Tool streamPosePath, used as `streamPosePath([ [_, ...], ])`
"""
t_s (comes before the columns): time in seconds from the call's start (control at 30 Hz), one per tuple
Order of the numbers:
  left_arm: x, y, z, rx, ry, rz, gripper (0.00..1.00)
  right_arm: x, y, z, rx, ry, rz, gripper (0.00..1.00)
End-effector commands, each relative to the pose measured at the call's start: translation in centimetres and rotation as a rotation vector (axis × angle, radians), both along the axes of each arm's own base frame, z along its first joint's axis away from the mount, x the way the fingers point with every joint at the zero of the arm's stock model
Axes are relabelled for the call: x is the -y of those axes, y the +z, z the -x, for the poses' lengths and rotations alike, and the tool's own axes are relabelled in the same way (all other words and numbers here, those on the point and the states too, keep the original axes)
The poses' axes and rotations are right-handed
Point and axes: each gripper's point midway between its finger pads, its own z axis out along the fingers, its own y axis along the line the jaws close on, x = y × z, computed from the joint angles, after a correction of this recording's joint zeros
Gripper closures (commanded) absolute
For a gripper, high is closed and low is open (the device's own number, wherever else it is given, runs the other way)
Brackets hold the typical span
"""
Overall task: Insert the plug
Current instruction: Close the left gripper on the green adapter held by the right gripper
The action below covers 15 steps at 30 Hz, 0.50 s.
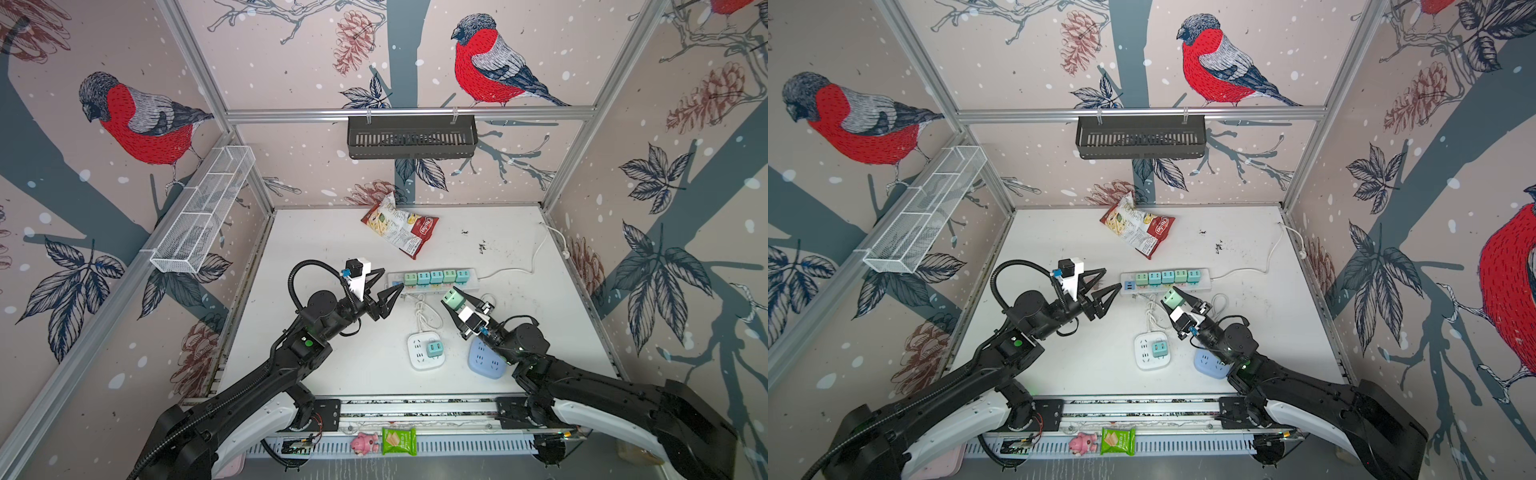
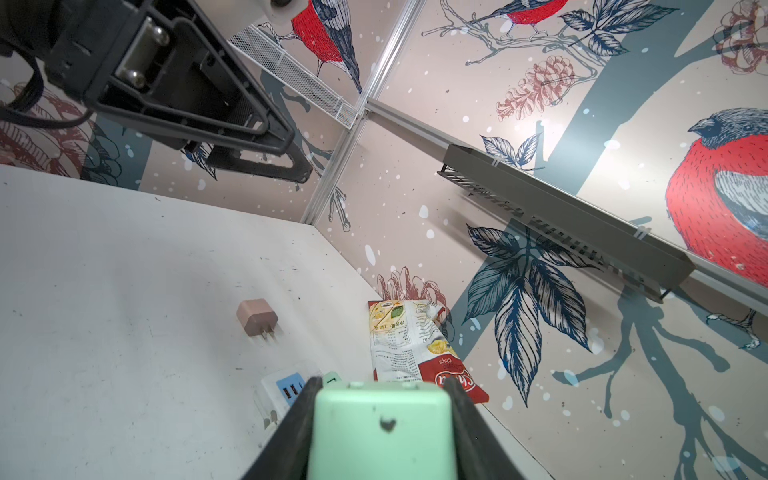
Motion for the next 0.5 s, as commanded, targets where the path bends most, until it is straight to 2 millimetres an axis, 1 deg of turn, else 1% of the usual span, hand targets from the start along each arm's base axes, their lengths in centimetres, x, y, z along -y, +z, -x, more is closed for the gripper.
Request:
streamPosePath([
  [0.0,0.8,1.0,0.6,0.049,-0.047,-0.003,0.23,0.4,2.0,0.4,0.114,-0.012,-0.041,0.97],
  [0.13,1.7,0.8,0.8,0.044,-0.087,-0.022,0.24,0.3,1.5,-0.8,0.096,-0.058,-0.027,0.98],
  [0.2,2.3,0.5,1.0,0.052,-0.098,-0.046,0.25,0.2,1.3,-0.8,0.099,-0.058,-0.023,0.98],
  [0.37,4.9,-0.3,1.9,0.063,-0.149,-0.132,0.25,0.8,1.5,-0.3,0.120,-0.061,-0.041,0.98],
  [0.47,5.6,-0.8,1.9,0.048,-0.164,-0.159,0.27,1.3,1.7,0.2,0.135,-0.057,-0.056,0.98],
])
